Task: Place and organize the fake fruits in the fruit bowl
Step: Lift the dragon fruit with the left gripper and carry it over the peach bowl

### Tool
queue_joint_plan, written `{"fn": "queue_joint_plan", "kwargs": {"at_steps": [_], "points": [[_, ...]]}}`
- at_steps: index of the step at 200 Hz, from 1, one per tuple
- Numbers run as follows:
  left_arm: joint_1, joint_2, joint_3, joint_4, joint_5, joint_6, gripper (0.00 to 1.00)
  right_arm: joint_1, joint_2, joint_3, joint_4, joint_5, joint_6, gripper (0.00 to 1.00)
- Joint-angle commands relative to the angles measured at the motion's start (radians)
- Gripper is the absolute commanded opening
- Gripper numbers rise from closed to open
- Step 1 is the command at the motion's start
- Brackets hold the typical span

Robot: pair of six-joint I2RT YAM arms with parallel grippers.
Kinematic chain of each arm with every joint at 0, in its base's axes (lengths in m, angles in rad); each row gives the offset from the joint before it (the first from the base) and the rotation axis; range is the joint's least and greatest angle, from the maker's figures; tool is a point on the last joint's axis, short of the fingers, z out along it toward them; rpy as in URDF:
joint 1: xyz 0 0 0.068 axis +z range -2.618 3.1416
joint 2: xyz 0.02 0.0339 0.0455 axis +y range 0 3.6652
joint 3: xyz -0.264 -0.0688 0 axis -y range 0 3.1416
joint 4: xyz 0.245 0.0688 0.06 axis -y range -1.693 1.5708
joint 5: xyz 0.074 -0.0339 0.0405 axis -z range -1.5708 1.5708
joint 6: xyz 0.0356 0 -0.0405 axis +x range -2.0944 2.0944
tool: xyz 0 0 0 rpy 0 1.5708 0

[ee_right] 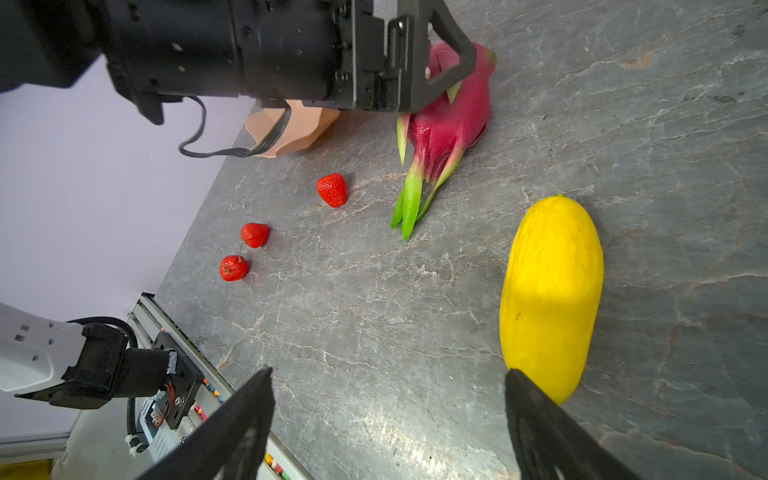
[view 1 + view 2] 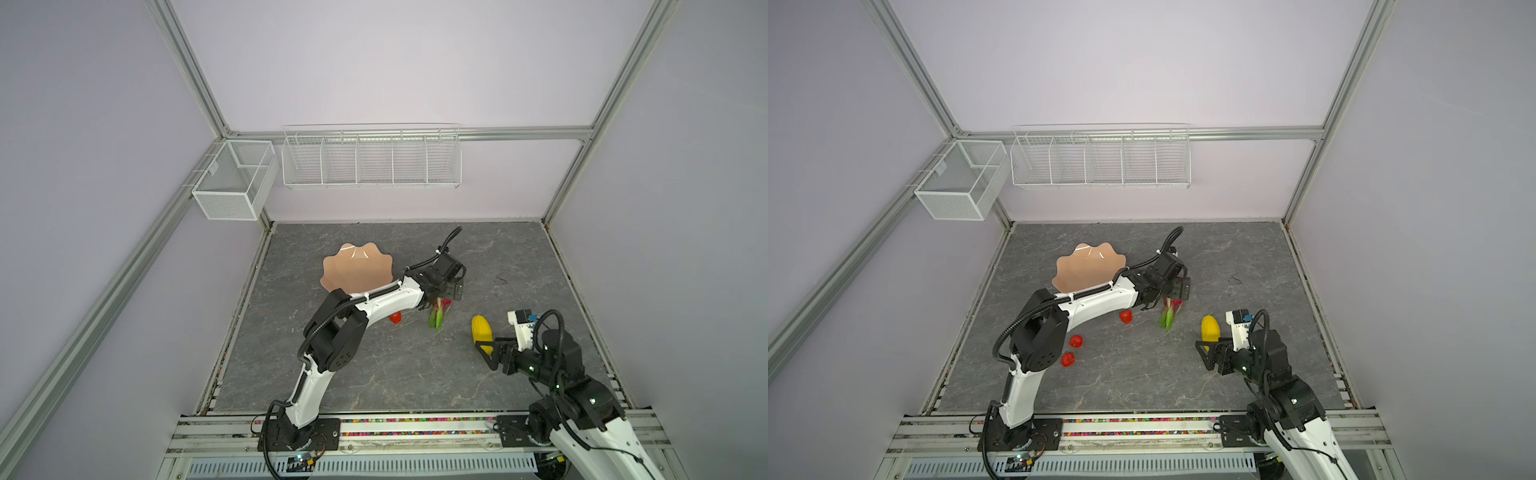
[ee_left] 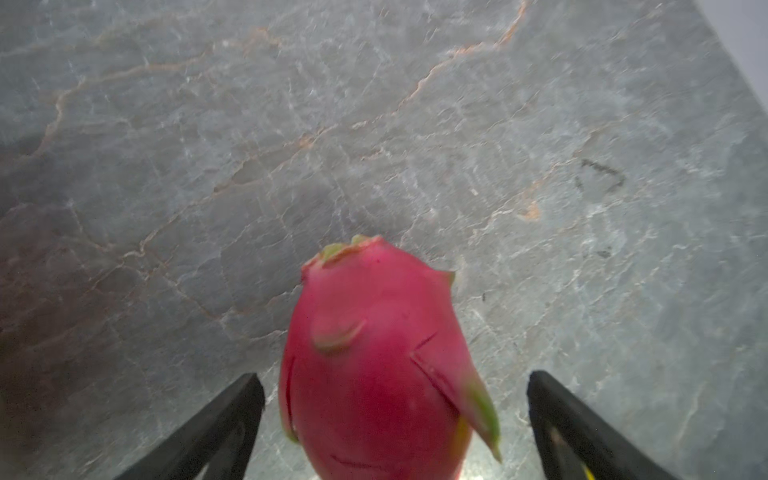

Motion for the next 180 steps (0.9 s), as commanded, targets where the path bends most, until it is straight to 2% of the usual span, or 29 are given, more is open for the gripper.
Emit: {"fn": "queue_joint_plan", "kwargs": {"at_steps": [1, 64, 93, 112, 137, 162, 180], "points": [[-0.003, 0.049, 0.046, -0.074, -0.036, -0.029, 0.99, 0.006, -0.015, -0.005, -0.001, -0.011, 0.016, 0.88], [-0.003, 0.138, 0.124, -0.109, -0.014, -0.026, 1.0, 0.006, -0.004, 0.0, 0.0, -0.003, 0.016, 0.88], [-0.003, 0.108, 0.099, -0.099, -0.021, -0.025, 0.9, 0.006, -0.001, -0.002, 0.007, -0.001, 0.017, 0.88], [-0.003, 0.054, 0.054, -0.071, -0.024, -0.022, 0.84, 0.006, 0.016, 0.0, 0.024, -0.003, 0.017, 0.88], [-0.003, -0.059, -0.032, -0.017, -0.034, -0.015, 0.81, 0.006, 0.065, 0.013, 0.065, -0.012, 0.014, 0.88], [-0.003, -0.173, -0.072, -0.066, -0.117, -0.012, 0.79, 0.009, 0.142, 0.042, 0.137, -0.038, 0.012, 0.88], [0.009, -0.262, -0.105, -0.107, -0.165, 0.035, 0.8, 0.018, 0.221, 0.078, 0.199, -0.064, 0.007, 0.88]]}}
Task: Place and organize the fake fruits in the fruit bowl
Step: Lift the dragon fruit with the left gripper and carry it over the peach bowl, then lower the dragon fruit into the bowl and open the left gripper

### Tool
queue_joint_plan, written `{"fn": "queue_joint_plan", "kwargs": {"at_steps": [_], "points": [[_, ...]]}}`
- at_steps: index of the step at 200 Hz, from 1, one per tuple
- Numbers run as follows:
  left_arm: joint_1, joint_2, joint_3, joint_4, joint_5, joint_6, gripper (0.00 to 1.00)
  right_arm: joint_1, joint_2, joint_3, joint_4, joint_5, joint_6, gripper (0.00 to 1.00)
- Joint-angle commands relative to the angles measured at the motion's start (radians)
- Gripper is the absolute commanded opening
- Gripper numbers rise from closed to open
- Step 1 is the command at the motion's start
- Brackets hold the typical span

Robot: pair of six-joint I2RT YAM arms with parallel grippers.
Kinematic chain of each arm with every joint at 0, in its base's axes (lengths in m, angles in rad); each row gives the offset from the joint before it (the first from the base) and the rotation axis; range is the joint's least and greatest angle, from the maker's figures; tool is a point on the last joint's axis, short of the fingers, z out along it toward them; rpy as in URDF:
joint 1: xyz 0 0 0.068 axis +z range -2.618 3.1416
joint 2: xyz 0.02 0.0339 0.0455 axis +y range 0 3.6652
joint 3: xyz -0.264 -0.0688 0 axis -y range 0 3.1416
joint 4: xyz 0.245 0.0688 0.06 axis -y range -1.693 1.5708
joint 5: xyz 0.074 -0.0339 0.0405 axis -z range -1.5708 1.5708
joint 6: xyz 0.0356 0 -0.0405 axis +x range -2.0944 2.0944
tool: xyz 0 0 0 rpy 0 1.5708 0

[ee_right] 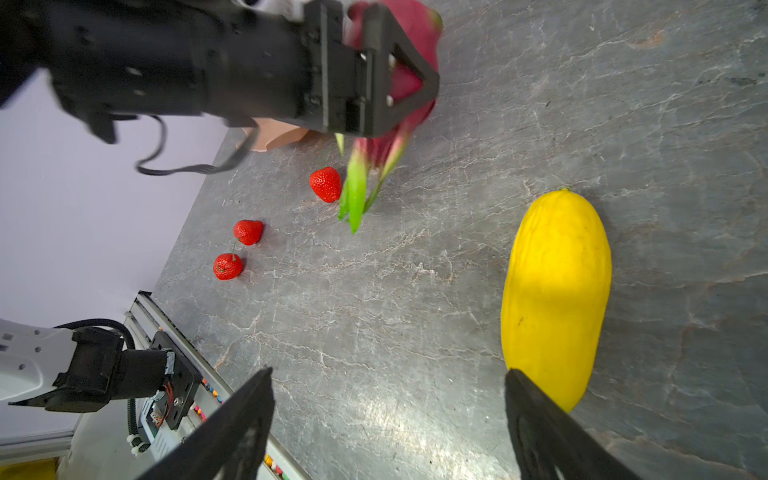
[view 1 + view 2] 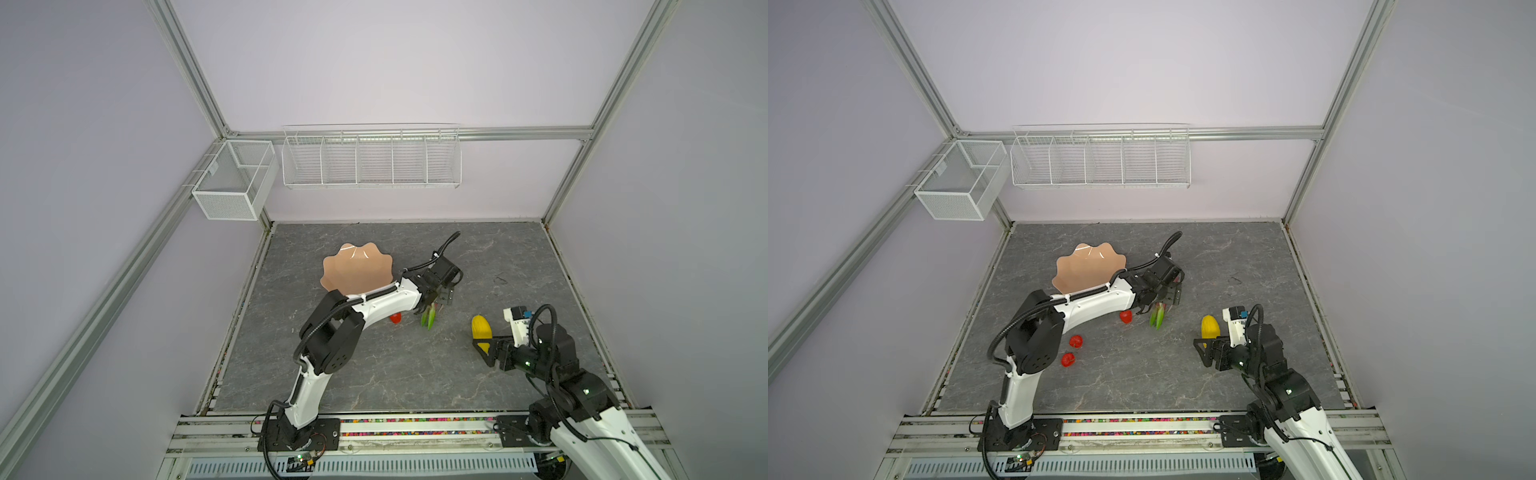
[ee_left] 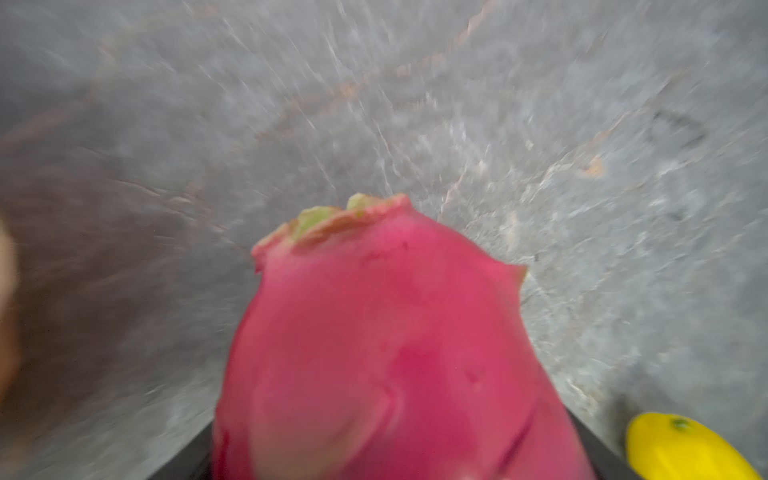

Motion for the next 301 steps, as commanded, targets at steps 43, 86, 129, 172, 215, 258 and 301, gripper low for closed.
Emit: {"fn": "queue_joint_plan", "kwargs": {"at_steps": [43, 86, 129, 172, 215, 258, 301], "points": [[0.159, -0.303, -0.124, -0.13, -0.074, 0.064, 0.8, 0.156, 0.311, 0.198, 0.236, -0.03, -0.037, 0.88], [0.356, -0.294, -0.142, -0.181, 0.042, 0.099, 0.8, 0.376, 0.551, 0.348, 0.347, 0.068, -0.057, 0.88], [0.462, -0.138, -0.027, -0.254, 0.068, 0.126, 0.81, 0.5, 0.722, 0.447, 0.428, 0.145, -0.059, 0.88], [0.494, -0.019, 0.049, -0.274, 0.051, 0.142, 0.81, 0.527, 0.766, 0.453, 0.445, 0.169, -0.059, 0.88], [0.513, 0.05, 0.056, -0.258, 0.05, 0.151, 0.83, 0.528, 0.76, 0.454, 0.42, 0.185, -0.074, 0.88], [0.526, 0.079, 0.052, -0.233, 0.054, 0.167, 0.87, 0.528, 0.763, 0.449, 0.413, 0.189, -0.076, 0.88], [0.533, 0.091, 0.057, -0.228, 0.043, 0.171, 0.9, 0.528, 0.764, 0.444, 0.402, 0.2, -0.074, 0.88]]}}
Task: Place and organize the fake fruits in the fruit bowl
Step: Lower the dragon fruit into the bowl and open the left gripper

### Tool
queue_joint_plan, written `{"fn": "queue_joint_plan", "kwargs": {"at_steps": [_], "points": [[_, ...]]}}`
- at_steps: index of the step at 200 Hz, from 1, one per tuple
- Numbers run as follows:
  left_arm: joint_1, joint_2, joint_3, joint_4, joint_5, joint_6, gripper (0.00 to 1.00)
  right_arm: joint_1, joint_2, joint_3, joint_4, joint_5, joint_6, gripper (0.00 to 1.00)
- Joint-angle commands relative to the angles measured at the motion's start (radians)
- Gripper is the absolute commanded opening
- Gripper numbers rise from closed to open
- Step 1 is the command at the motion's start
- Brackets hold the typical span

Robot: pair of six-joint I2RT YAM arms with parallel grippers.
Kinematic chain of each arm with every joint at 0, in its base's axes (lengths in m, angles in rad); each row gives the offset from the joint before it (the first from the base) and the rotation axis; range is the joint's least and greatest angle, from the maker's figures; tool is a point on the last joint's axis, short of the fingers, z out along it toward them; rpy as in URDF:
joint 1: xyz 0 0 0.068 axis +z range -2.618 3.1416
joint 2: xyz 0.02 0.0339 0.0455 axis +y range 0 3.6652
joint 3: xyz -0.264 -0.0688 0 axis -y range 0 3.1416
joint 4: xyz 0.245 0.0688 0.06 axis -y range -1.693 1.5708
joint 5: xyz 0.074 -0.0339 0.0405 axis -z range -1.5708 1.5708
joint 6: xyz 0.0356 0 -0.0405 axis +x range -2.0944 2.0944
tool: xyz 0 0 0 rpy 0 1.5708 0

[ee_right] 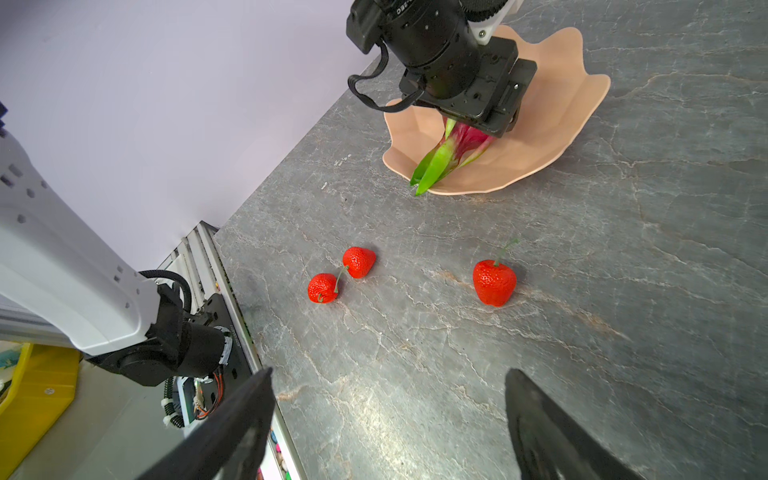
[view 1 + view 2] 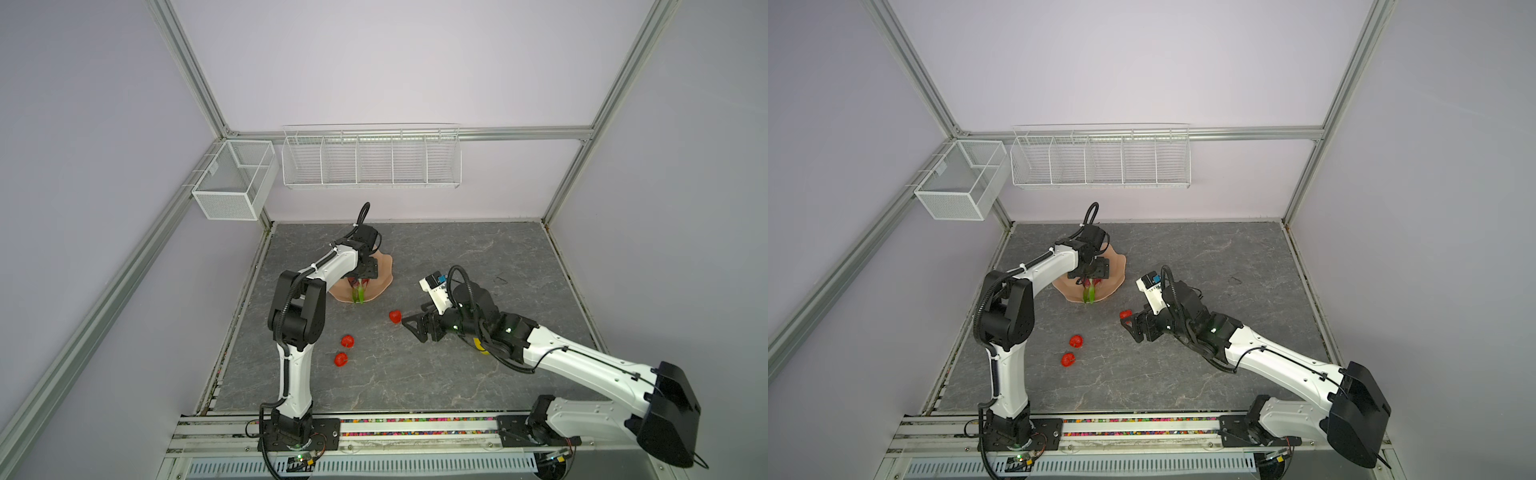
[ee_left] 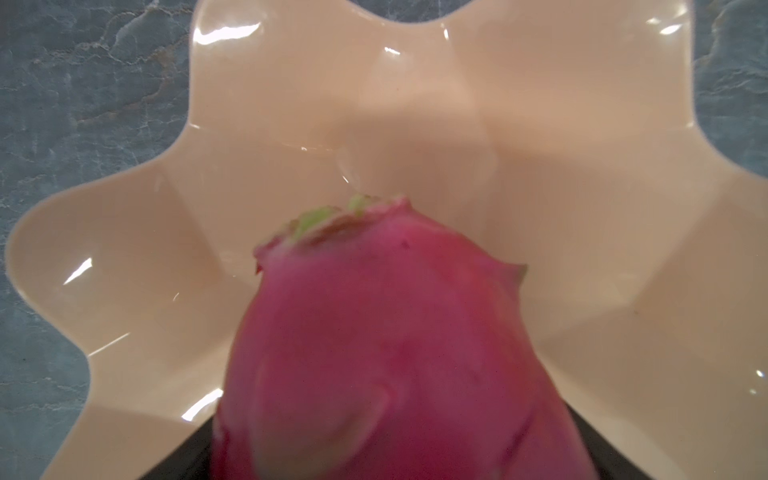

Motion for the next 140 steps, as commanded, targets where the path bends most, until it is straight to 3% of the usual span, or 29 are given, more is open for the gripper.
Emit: {"fn": "queue_joint_plan", "kwargs": {"at_steps": [1, 85, 140], "points": [[0.006, 0.013, 0.027, 0.01, -0.008, 0.007, 0.9, 0.007, 0.001, 0.005, -0.008, 0.016, -0.012, 0.88], [0.01, -0.006, 0.021, 0.005, -0.008, 0.015, 0.98, 0.008, -0.043, -0.02, -0.027, 0.044, -0.016, 0.88], [0.012, -0.149, -0.066, 0.069, -0.01, 0.026, 0.99, 0.007, -0.064, -0.031, -0.035, 0.056, -0.02, 0.88]]}}
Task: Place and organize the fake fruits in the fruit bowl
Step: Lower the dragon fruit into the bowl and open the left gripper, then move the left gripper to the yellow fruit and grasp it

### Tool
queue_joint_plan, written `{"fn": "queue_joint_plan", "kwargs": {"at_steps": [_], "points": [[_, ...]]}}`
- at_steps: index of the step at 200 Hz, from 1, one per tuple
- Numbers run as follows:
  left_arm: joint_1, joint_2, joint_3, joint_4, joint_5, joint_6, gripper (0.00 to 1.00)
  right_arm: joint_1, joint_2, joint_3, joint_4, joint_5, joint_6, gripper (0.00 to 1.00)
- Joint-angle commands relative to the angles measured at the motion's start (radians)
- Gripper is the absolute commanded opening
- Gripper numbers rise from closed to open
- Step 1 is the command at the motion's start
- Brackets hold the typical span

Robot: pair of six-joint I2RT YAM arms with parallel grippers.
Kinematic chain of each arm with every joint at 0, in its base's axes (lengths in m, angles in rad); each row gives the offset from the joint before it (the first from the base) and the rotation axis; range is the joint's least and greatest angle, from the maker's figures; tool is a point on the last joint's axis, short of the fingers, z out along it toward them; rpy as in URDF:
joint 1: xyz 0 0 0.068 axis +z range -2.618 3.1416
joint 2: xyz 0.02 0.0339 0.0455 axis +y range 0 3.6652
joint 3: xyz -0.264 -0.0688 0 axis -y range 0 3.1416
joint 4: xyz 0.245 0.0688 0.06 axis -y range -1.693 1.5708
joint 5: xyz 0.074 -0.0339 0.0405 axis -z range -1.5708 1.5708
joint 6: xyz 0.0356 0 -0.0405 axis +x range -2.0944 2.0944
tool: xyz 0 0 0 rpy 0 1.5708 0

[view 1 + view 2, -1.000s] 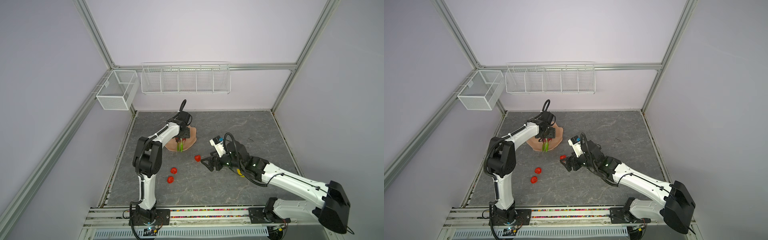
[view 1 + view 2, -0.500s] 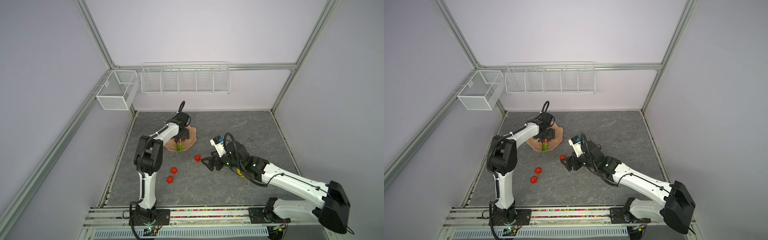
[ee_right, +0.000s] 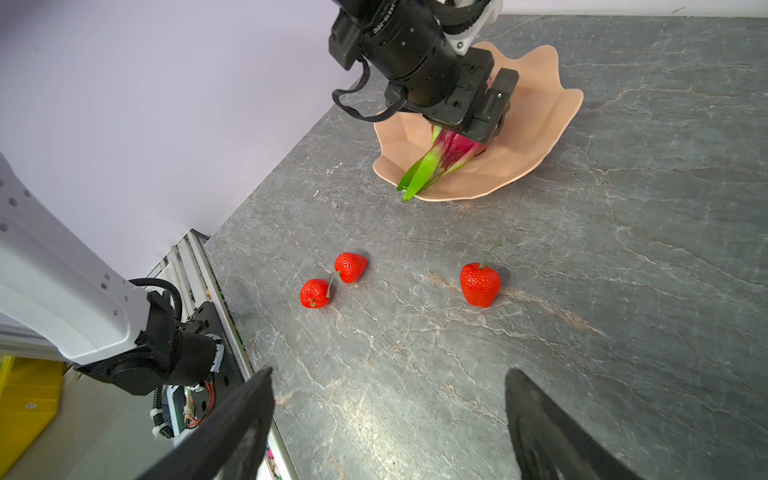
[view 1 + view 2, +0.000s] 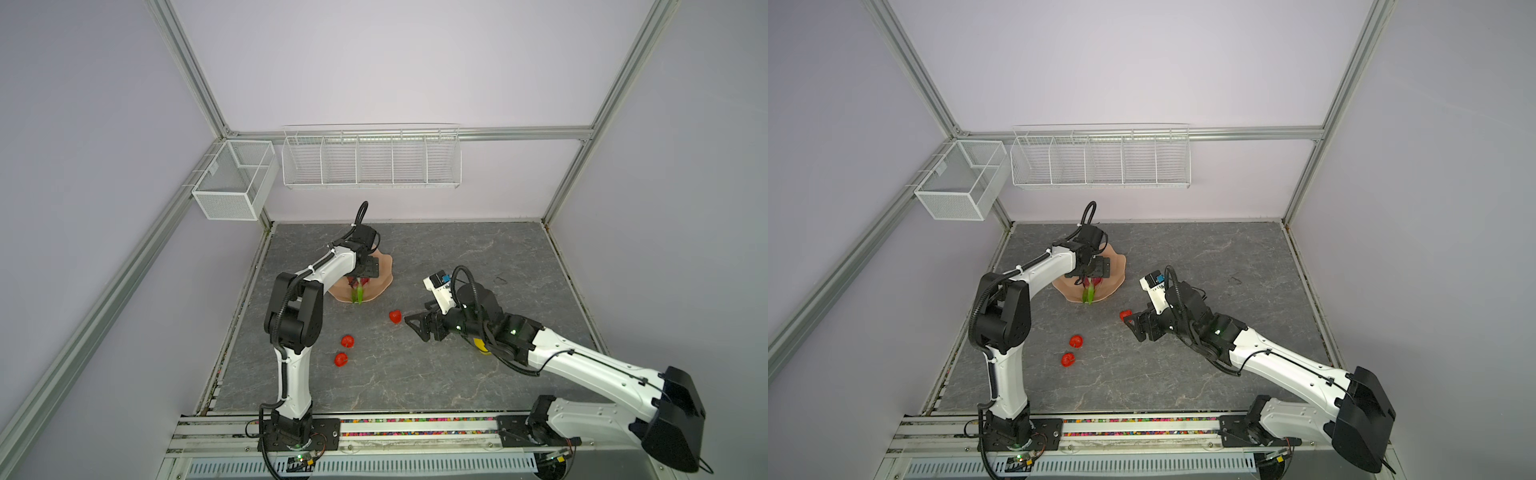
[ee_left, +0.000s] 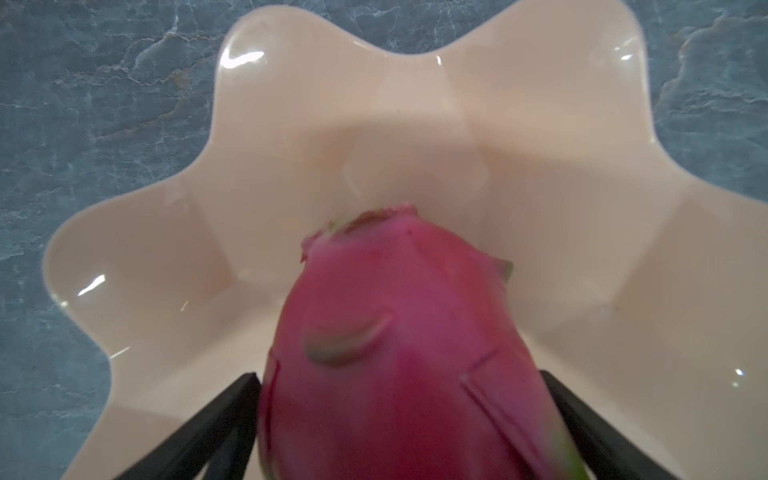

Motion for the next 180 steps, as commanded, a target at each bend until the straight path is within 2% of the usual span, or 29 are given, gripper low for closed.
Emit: {"fn": "queue_joint_plan", "kwargs": {"at_steps": [1, 51, 86, 105, 141, 160, 180], "points": [[0.007, -0.081, -0.008, 0.017, -0.009, 0.008, 0.99, 0.007, -0.023, -0.024, -0.019, 0.018, -0.016, 0.88], [-0.01, -0.181, -0.063, 0.032, 0.016, 0.009, 0.99, -0.006, -0.065, -0.088, -0.009, 0.053, 0.025, 0.89], [-0.093, -0.242, -0.101, 0.03, 0.019, -0.02, 0.99, -0.078, -0.106, -0.144, -0.062, 0.049, 0.039, 0.88], [-0.175, -0.261, -0.113, 0.032, 0.011, -0.057, 0.99, -0.157, -0.175, -0.183, -0.13, 0.042, 0.064, 0.88], [-0.397, -0.261, -0.141, 0.105, 0.03, -0.145, 0.99, -0.303, -0.427, -0.286, -0.371, 0.148, 0.146, 0.89], [-0.513, -0.217, -0.138, 0.175, 0.059, -0.199, 0.99, -0.338, -0.595, -0.337, -0.514, 0.196, 0.2, 0.89], [-0.622, -0.131, -0.07, 0.204, 0.076, -0.25, 0.99, -0.341, -0.78, -0.377, -0.65, 0.215, 0.256, 0.89]]}}
